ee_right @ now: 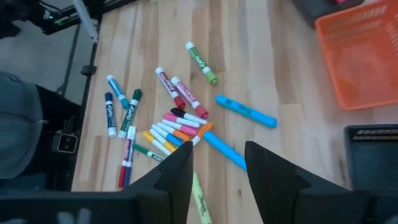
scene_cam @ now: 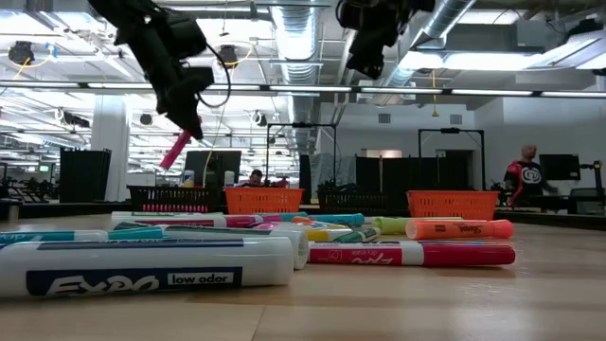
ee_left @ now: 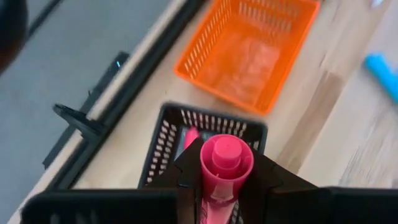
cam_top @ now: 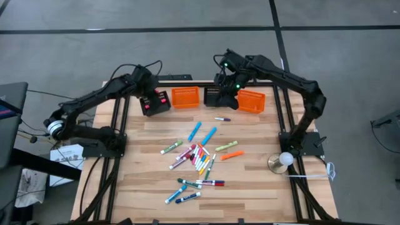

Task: Pick & Place Markers
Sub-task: Put the pink highlighter into the left black bin

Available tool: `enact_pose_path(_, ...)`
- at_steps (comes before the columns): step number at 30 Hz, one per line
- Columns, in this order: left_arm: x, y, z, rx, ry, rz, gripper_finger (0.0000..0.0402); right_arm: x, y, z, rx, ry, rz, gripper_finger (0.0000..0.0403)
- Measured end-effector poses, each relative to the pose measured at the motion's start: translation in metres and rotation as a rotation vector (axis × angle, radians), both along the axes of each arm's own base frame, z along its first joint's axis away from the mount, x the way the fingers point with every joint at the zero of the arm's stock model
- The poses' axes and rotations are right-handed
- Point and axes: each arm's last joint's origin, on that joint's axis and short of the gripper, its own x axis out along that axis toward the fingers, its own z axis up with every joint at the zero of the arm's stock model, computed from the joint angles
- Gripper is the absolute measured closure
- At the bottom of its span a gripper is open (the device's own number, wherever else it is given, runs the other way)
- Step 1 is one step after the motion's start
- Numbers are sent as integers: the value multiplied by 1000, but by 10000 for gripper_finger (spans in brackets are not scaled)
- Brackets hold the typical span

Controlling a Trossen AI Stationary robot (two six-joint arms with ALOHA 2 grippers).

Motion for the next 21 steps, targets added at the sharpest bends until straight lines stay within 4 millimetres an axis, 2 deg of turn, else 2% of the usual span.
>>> enact_pose_path(10, 15, 14, -24, -59, 118, -60, 342, -30, 13, -20, -17, -186, -96, 284)
enact_pose_path(21, 16, 16, -36, -91, 191, -67, 342, -65, 26, -38, 0, -345, -200, 284)
